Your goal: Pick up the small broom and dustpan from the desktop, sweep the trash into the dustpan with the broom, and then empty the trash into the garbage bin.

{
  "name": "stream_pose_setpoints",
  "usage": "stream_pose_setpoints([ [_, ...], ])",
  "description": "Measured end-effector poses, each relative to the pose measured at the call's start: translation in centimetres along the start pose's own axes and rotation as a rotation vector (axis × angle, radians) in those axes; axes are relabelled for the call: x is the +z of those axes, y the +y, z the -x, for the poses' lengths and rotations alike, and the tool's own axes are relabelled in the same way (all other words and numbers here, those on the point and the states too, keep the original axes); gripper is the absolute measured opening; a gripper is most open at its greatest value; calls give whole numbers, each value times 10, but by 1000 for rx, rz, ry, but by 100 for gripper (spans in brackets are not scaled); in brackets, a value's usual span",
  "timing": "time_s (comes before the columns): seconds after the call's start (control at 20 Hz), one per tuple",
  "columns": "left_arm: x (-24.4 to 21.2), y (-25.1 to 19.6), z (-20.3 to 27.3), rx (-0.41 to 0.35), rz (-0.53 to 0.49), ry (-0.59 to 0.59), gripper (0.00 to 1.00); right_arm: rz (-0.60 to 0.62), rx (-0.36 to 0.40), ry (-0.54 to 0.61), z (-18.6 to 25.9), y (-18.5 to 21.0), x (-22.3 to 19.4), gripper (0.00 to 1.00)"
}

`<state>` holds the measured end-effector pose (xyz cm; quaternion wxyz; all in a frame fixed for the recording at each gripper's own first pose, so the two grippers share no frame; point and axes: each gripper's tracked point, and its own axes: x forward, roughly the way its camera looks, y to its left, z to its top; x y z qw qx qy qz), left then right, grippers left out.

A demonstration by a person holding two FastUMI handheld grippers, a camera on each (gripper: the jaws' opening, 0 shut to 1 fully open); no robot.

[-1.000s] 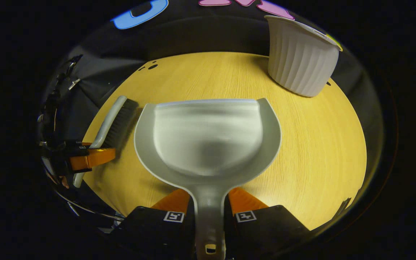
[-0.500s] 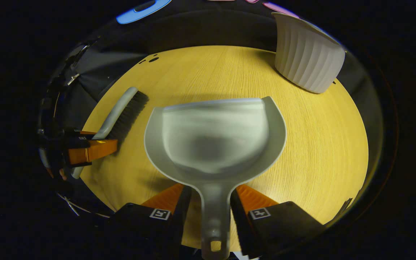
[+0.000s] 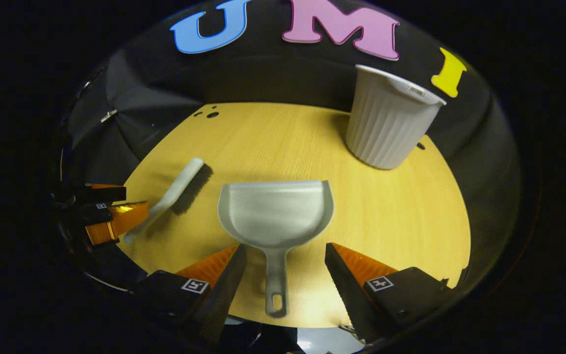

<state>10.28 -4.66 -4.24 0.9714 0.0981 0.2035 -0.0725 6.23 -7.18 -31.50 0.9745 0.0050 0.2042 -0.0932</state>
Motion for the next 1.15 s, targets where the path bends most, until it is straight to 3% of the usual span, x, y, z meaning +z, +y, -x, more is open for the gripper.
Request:
stream_pose_setpoints([
  [0.3,82,-13,121,-9,36,-445,98,-90,-130,-410,134,-28,85,99],
  [0.55,97,-29,200,6,-32,-658,97,-139,-164,-581,213,-30,92,99],
  [0.75,73,-65,213,-82,-35,-659,97,-148,-143,-649,247,-19,73,99],
  [0.85,63,-73,221,-89,-58,-651,98,-163,-102,-673,256,-7,61,99],
  [1.15,37,-79,222,-126,-61,-605,98,-140,-73,-602,231,16,44,98],
])
